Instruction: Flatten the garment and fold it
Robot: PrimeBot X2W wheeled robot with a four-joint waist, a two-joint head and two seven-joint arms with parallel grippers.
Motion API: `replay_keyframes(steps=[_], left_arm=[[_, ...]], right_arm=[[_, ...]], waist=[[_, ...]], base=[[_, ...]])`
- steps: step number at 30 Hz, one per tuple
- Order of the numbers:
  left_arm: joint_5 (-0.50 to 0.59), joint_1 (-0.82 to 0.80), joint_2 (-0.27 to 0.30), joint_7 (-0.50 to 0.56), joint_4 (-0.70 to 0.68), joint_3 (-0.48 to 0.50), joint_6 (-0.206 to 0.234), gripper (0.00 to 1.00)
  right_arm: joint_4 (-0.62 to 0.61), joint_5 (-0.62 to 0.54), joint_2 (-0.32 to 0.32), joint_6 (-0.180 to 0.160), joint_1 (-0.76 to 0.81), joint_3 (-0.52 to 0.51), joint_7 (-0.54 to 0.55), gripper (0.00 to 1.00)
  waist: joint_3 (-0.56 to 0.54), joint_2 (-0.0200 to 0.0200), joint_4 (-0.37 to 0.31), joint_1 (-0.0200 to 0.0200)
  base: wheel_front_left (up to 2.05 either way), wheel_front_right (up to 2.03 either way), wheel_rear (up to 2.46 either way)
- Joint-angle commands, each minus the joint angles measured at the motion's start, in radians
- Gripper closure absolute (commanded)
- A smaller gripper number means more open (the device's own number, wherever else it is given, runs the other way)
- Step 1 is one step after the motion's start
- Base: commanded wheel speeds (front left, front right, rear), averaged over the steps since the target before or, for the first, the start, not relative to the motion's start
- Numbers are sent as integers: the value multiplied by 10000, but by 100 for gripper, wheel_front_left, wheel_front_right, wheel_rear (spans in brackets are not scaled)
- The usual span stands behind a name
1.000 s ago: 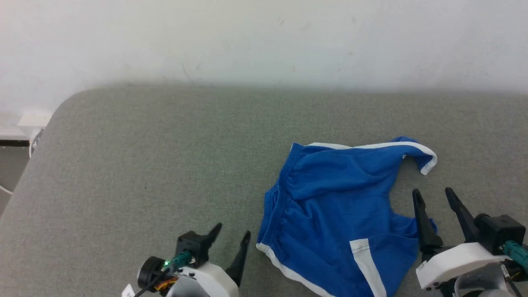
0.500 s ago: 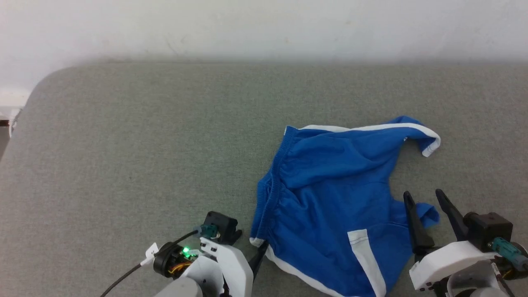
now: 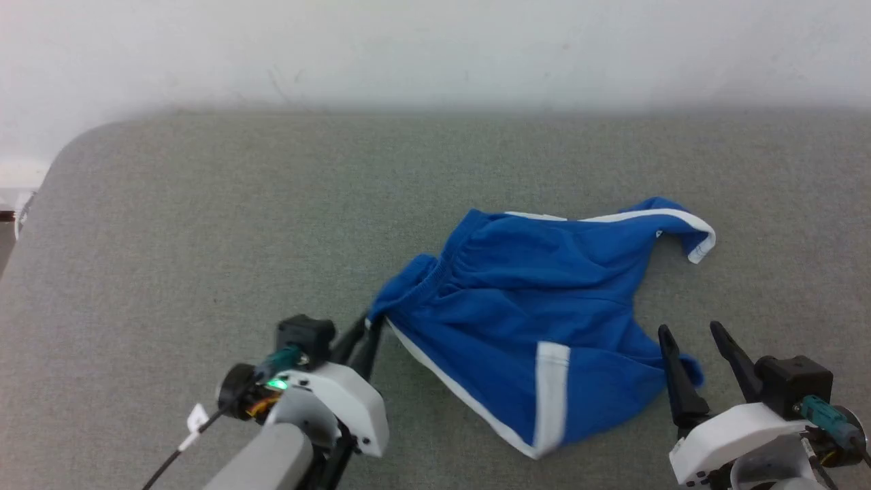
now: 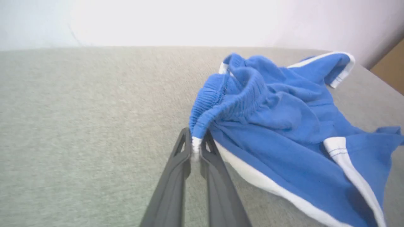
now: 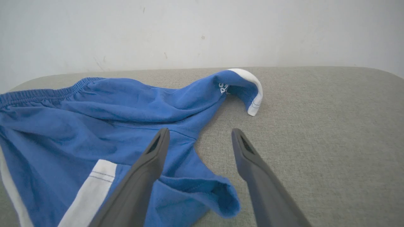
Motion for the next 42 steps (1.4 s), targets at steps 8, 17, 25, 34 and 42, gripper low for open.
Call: replay_keyframes(steps=[8,17,25,34,42], left_arm=[[-161,424,127,-1143,480,960,883,100],[-497,929,86,-1301,1227,1010,692,0],[905,1394,22,-1906,-308,2231,635,0],[1756,2092,-606,-1911,-499,3015,50,0],[2179,2000,-1118,-1912,-144,3192,-416,0]], right_arm=[[70,-21,22,-7,-21,74,-79,0],[-66,-47,-44,-7,-61,274,100,0],[-556,141,-1832,-7,-170,2005,2545,0],[-711,904,-3885,-7,-1305,4042,4591,0],[172,933,-4543,-7,-2535,5447,4783,0]], waist=[[-306,0,371,-1],[-282,0,716,-1],[-480,0,1151,-1],[-464,0,1662,-1],[-110,0,1992,-1]], base=[[0,0,0],[0,0,0],[0,0,0],[0,0,0],[0,0,0]])
